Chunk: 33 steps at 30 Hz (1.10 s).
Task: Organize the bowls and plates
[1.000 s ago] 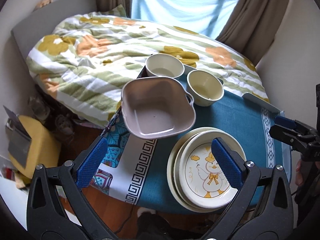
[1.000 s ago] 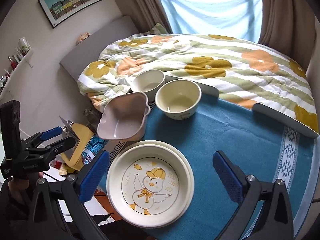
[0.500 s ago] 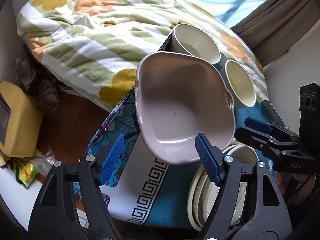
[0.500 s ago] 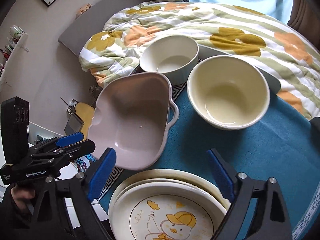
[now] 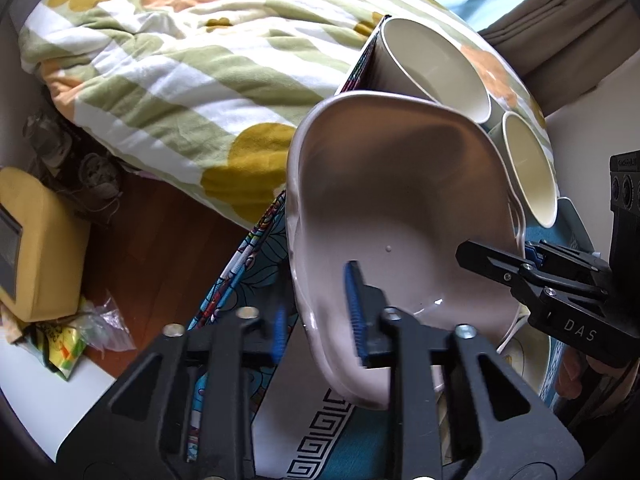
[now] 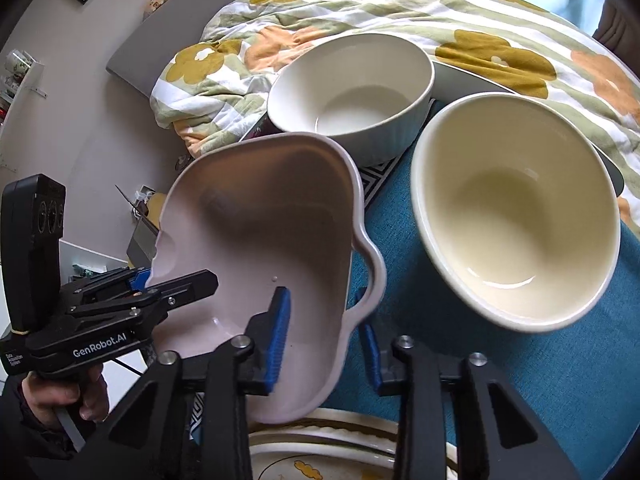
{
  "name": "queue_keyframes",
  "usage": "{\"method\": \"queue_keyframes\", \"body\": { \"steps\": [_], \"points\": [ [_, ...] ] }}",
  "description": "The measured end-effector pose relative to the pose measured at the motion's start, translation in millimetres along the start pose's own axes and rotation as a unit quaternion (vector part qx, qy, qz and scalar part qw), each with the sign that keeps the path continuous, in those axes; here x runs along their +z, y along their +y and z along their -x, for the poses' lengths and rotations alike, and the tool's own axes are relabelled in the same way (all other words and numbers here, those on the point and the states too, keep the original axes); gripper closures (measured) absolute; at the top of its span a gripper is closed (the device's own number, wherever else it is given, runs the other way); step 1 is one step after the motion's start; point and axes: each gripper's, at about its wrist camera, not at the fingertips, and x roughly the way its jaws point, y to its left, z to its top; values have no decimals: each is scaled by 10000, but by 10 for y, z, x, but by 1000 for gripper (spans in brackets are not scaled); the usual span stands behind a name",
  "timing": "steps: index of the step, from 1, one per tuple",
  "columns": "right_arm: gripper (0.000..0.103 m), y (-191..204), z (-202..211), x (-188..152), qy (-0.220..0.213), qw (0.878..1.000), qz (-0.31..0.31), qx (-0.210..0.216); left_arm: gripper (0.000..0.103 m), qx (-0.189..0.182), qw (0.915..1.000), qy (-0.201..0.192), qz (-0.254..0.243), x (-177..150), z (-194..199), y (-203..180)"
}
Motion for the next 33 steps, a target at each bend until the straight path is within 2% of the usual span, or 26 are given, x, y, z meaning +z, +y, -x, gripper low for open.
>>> {"method": "queue_keyframes", "body": {
  "steps": [3,10,14,19,27,33],
  "points": [
    [88,23,-23,-33,-34,9996,151,-218,94,119,9998,-42,-122,-30,-29,-15],
    [89,42,100,-98,-276,9995,143,-110,94,380,9982,-318,-332,-104,173,-152],
    [89,128,365,-198,-516,9983,246,-101,94,526,9958,-593,-451,-213,477,-349],
    [89,180,929,-432,-995,9946,304,48,94,549,9915,-1046,-549,-474,1011,-710],
    [89,93,1981,-1177,-1808,9833,157,-139,94,190,9832,-1463,-1078,-1116,1585,-1520],
    [89,-186,2532,-1810,-2190,9743,-200,-479,94,-225,9772,-1411,-1568,-1569,1608,-2164]
  ]
}}
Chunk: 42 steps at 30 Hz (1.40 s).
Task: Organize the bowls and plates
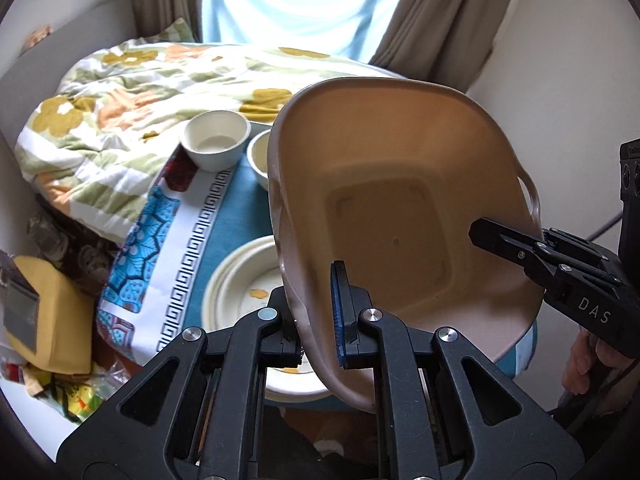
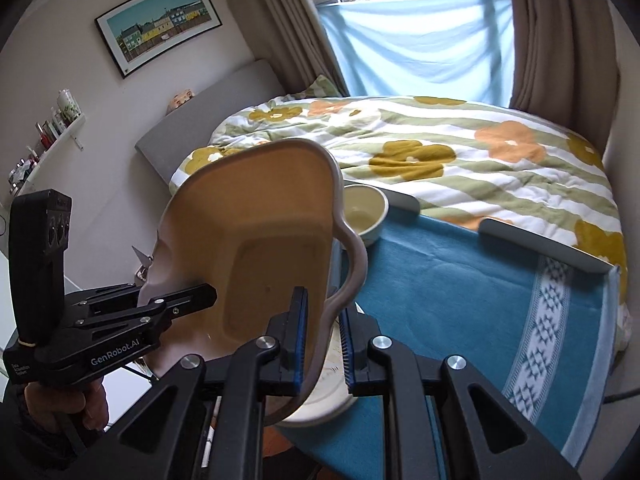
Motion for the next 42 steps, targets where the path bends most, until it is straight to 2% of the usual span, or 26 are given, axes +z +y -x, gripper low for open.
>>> {"method": "queue_keyframes", "body": {
  "steps": [4,9,16,21,27,34,37,41,42],
  "points": [
    [89,-303,353,-297,-93,9987,-300,-394,94,-344,9985,197,-383,-147,-163,-507],
    [89,-766,616,-683,-16,9927,-835,-870,94,-803,9922,579,-763,-277,-557,-1036],
    [89,-1489,524,-1237,283,9782,-1594,-1303,94,-1101,9808,1079,-1197,-508,-1262,-1570],
    [89,-1853,281,-1516,440,9707,-1954,-1330,94,-1067,9766,1319,-1323,-687,-1644,-1713],
    [89,-1970,123,-1691,369,9702,-2071,-1199,94,-1000,9749,1520,-1285,-796,-1906,-1704],
    [89,-1983,35,-1719,482,9702,-2049,-1203,94,-930,9770,1433,-1280,-800,-1964,-1656],
    [89,-2024,35,-1730,427,9680,-2182,-1162,93,-776,9773,1339,-1448,-817,-1936,-1699],
    [89,-2049,36,-1748,386,9669,-2293,-1054,86,-690,9752,1439,-1534,-839,-1981,-1742],
    [89,-2051,31,-1745,397,9662,-2324,-1040,80,-675,9751,1446,-1538,-840,-1984,-1752]
  ]
}}
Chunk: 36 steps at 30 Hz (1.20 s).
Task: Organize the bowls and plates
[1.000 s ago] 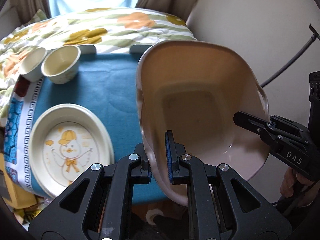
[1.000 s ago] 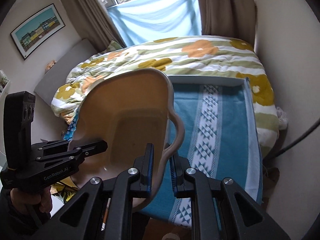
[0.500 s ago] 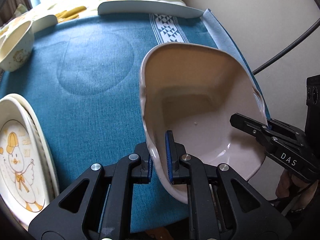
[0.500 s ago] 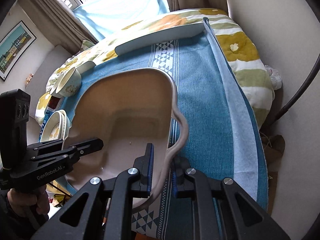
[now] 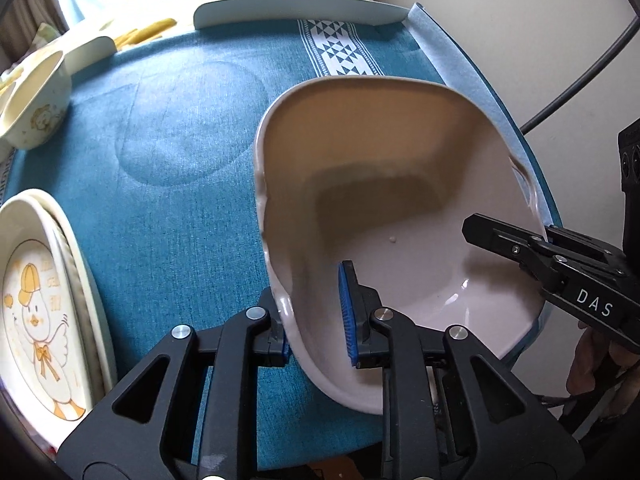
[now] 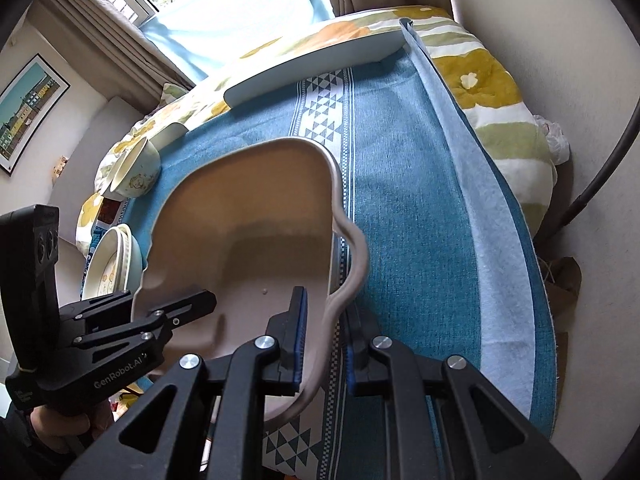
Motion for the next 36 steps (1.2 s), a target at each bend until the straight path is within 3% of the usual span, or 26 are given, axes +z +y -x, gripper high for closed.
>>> {"method": "queue_keyframes", "body": {
  "steps": [2,3,5,14,20,23,24,26,27,28,30,32,36],
  "points": [
    [84,5,-11,5,18,10000,-46,6,65,33,10000,-34,-16,3,-2,-20],
    [74,3,-11,7,17,10000,-75,17,54,75,9999,-72,-28,-2,11,-28],
    [57,-13,-4,7,-19,9998,-159,70,51,105,9998,-152,-78,-5,36,-45],
    [57,-56,249,11,-245,9990,-384,6,51,194,9996,-221,-45,-14,283,-35],
    [57,63,772,70,-422,9982,-403,-144,51,346,9976,-572,179,-135,952,34],
    [57,302,1073,163,-627,9979,-129,81,51,442,9937,-966,368,-203,1438,132],
    [56,395,1155,215,-701,9973,-33,204,47,494,9916,-1120,430,-205,1607,184],
    [56,613,1269,338,-828,9956,202,387,27,611,9863,-1433,541,-174,1935,311],
    [52,736,1306,401,-889,9944,338,462,10,708,9827,-1595,616,-147,2088,390],
    [48,872,1326,472,-939,9928,480,559,1,793,9786,-1767,691,-130,2228,476],
    [20,1151,1333,596,-1046,9890,727,748,0,862,9713,-2064,810,-87,2454,675],
    [4,1442,1283,725,-1131,9850,966,879,0,901,9680,-2138,958,-13,2573,924],
    [1,1962,1026,988,-1129,9799,1301,1008,0,861,9632,-2122,1404,185,2653,1541]
  ]
}}
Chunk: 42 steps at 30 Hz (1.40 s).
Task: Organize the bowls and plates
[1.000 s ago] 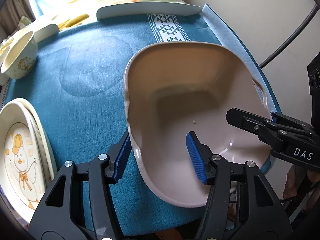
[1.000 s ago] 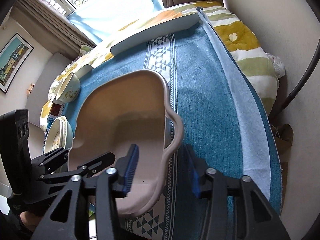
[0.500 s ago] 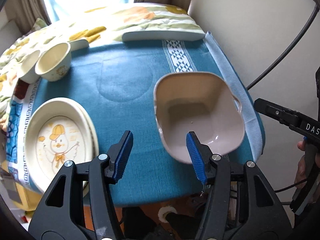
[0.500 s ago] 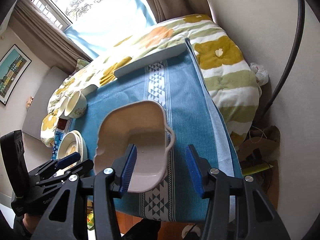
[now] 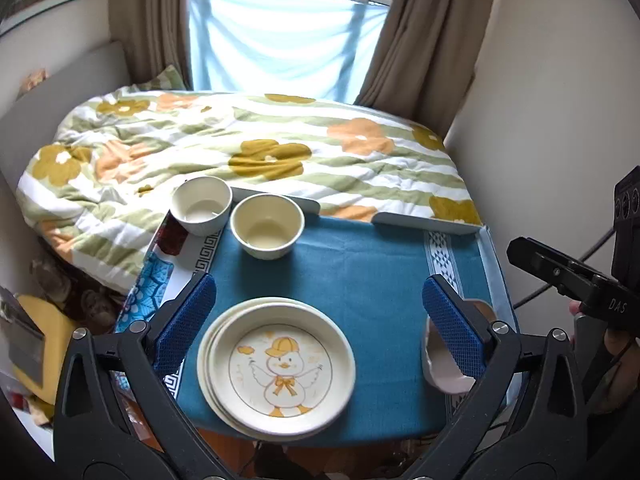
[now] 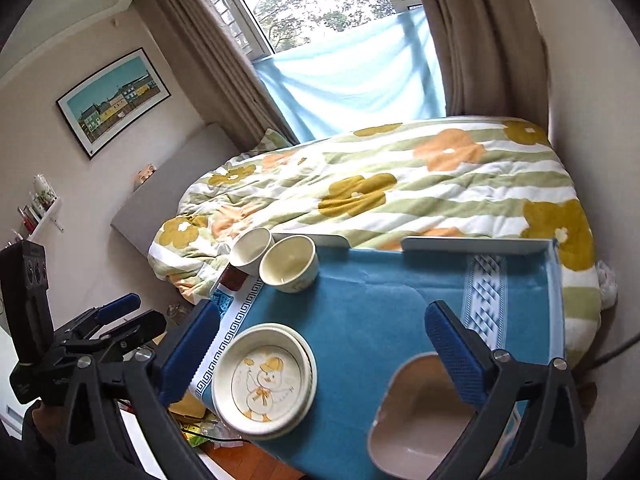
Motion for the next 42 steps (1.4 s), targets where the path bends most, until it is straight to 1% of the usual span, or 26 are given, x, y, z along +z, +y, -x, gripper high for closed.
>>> {"method": "queue_keyframes", "body": {
  "steps": [2,4,6,9,12,14,16,17,19,21,22,23,24,25,26,29,31,33,36,37,38,39,42],
  "points": [
    [1,114,-271,144,97,9999,26,66,0,-48,9998,78,202,142,-151,271],
    [1,208,-599,273,362,9993,53,81,1,-58,9991,232,338,247,-340,502],
    [1,279,-946,356,777,9970,39,-54,1,-69,9978,480,442,345,-591,717],
    [1,352,-1375,434,1015,9946,-56,-185,1,-168,9951,787,567,468,-990,999],
    [1,370,-1769,481,1264,9910,-227,-387,3,-345,9905,1145,679,546,-1414,1222],
    [1,351,-2006,474,1427,9879,-331,-503,8,-474,9855,1421,793,554,-1719,1343],
    [1,319,-2228,445,1605,9840,-441,-629,21,-587,9801,1683,871,540,-2003,1416],
    [1,293,-2321,426,1688,9821,-500,-673,24,-598,9778,1811,873,530,-2138,1437],
    [2,257,-2499,390,1848,9779,-615,-763,37,-593,9737,2031,841,510,-2354,1453],
    [5,224,-2659,356,2015,9735,-659,-861,38,-657,9709,2155,809,489,-2511,1443],
    [8,219,-2730,345,2076,9720,-643,-893,39,-681,9701,2197,780,481,-2576,1435],
    [15,213,-2802,332,2144,9706,-629,-890,39,-688,9692,2240,759,474,-2639,1427],
    [24,201,-2867,317,2227,9689,-627,-877,43,-708,9678,2291,759,469,-2702,1421],
    [29,192,-2932,302,2306,9670,-639,-870,51,-738,9663,2343,775,465,-2756,1421],
    [36,181,-2990,286,2370,9654,-655,-864,55,-756,9648,2398,776,461,-2812,1421],
    [46,140,-3121,256,2492,9620,-720,-848,64,-769,9626,2502,694,458,-2936,1402],
    [53,140,-3192,254,2531,9611,-727,-839,78,-789,9616,2548,654,460,-2996,1396],
    [66,145,-3238,251,2562,9603,-722,-833,81,-735,9620,2568,573,458,-3040,1383],
    [78,161,-3285,242,2587,9597,-679,-858,90,-638,9630,2572,497,458,-3078,1401],
    [81,163,-3305,237,2616,9590,-674,-857,90,-655,9626,2578,517,458,-3086,1414],
    [86,166,-3326,229,2647,9583,-668,-846,90,-668,9623,2580,541,460,-3092,1425],
    [88,169,-3342,222,2660,9581,-659,-839,90,-664,9623,2581,535,464,-3102,1430],
    [88,177,-3351,216,2645,9582,-633,-888,90,-608,9638,2558,431,464,-3103,1406]
  ]
}}
